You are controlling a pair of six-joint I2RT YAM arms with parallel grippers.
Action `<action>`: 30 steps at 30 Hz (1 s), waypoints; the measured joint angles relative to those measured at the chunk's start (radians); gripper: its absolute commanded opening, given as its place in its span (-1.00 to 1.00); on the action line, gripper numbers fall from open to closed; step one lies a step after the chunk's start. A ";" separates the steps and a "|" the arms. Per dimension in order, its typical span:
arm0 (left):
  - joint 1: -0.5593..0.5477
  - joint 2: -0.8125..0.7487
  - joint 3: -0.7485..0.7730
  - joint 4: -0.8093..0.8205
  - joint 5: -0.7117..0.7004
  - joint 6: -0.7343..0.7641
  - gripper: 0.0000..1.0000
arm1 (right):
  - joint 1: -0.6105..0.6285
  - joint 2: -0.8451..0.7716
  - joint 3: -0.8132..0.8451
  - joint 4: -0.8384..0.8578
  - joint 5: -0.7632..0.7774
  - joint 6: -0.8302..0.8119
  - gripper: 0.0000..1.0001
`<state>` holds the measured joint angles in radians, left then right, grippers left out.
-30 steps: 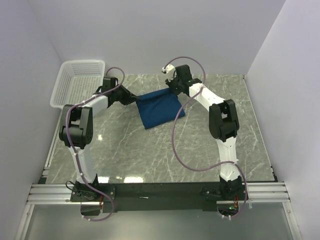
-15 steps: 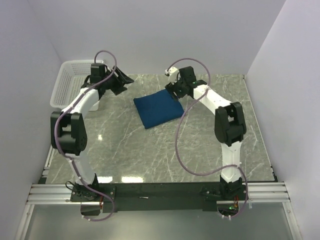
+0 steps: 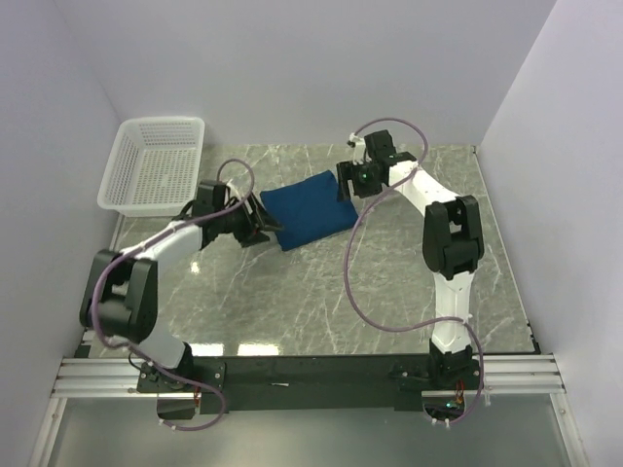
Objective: Fold and stack the t-shirts
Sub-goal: Fold the tshirt, then neatly place the folded tshirt to the corner
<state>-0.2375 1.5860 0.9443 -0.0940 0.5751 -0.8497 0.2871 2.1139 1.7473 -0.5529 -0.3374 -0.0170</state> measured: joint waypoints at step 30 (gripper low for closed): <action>0.031 -0.847 -0.366 -0.238 -0.136 -0.029 0.36 | -0.344 0.159 0.059 -0.142 -0.140 0.136 -1.00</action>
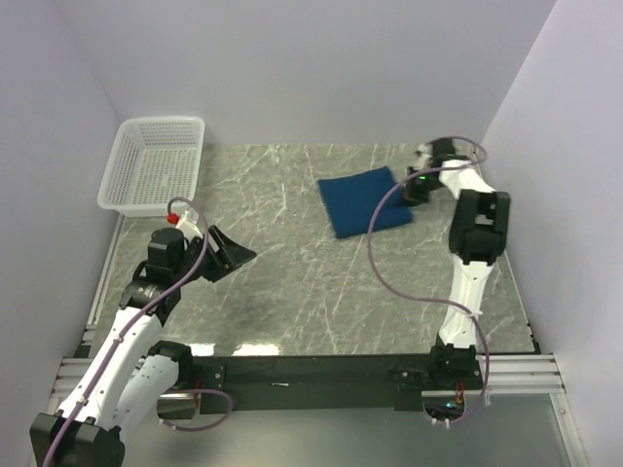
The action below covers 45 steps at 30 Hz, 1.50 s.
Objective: Fold and stack the t-shirts
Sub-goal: Neatly place the folded tshirt to the corner
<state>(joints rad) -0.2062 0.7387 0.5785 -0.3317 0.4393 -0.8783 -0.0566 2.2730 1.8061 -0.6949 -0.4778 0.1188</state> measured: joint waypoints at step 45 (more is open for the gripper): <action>0.005 -0.192 0.161 -0.195 -0.557 0.354 0.99 | -0.372 -1.735 -1.064 0.286 0.428 -0.080 1.00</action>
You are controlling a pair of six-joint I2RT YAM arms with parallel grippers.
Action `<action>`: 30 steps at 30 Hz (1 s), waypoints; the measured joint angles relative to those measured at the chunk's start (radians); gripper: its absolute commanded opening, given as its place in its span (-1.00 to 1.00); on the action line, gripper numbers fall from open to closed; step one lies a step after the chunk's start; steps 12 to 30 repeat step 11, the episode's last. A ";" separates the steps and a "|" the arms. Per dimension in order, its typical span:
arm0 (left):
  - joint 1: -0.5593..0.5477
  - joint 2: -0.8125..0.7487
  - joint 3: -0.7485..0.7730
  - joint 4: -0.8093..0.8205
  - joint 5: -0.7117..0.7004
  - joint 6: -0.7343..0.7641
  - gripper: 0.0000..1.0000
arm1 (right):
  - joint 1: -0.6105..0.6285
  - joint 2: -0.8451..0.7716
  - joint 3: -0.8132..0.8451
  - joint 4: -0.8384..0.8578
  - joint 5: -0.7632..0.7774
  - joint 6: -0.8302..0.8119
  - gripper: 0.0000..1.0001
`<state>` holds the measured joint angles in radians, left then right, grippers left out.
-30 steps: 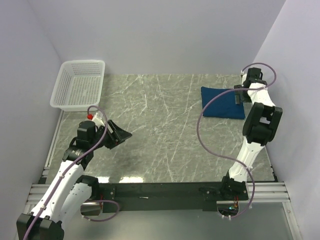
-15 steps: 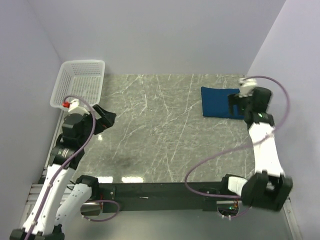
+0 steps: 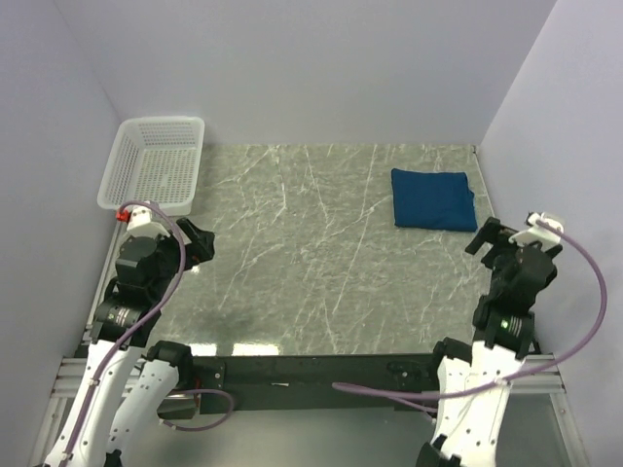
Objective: Fold and stack the t-shirts
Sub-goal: Neatly place the folded tshirt to the corner
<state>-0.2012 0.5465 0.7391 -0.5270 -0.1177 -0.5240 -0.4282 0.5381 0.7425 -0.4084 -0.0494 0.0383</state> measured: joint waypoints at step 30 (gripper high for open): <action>0.000 -0.002 0.000 0.003 -0.001 0.010 0.99 | 0.000 -0.089 -0.010 -0.051 0.093 0.031 1.00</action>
